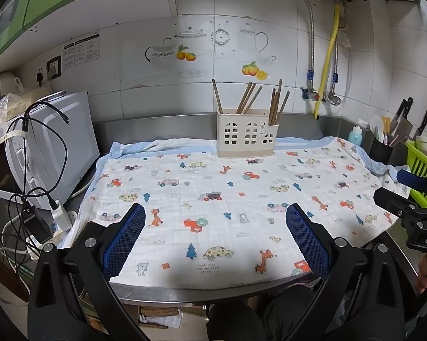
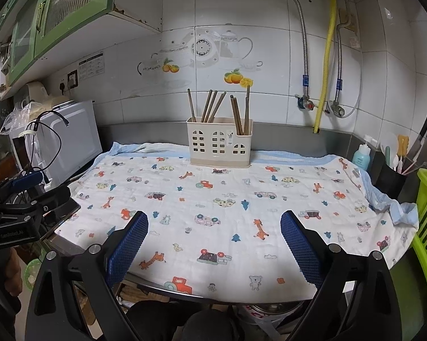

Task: Organize utensils

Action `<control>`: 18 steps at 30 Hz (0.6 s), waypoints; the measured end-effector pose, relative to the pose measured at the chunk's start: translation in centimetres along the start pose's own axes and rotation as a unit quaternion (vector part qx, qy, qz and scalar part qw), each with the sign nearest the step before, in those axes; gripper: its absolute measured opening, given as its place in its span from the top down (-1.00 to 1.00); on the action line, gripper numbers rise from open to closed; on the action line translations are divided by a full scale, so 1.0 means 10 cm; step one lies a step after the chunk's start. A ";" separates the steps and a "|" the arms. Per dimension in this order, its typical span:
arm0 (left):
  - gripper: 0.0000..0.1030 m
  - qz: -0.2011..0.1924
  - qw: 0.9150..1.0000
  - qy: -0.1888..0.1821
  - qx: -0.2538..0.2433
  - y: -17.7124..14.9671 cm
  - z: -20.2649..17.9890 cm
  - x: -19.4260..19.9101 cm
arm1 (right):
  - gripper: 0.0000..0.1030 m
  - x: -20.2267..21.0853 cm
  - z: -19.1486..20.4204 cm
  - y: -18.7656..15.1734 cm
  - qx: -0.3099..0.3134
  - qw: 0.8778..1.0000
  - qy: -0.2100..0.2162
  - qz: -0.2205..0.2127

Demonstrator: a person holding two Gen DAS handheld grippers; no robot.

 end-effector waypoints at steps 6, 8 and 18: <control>-0.91 0.004 1.000 0.000 -0.003 -0.04 -0.03 0.03 | -0.77 0.01 0.00 -0.03 0.000 1.000 -0.001 0.003; -0.91 0.004 1.000 -0.002 -0.002 -0.05 -0.04 0.04 | -0.77 0.01 0.00 -0.04 -0.003 1.000 0.003 0.004; -0.91 0.006 1.000 0.001 -0.005 -0.06 -0.04 0.06 | -0.77 0.02 0.01 -0.04 -0.002 1.000 0.005 0.002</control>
Point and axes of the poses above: each gripper's, at about its wrist camera, not at the fingertips, and x roughly against the way its jaws point, z to its left, y to its top, the point moved 8 cm from there along -x, roughly the way its jaws point, and after that the axes turned 10 degrees about -z, right-handed, at the moved point
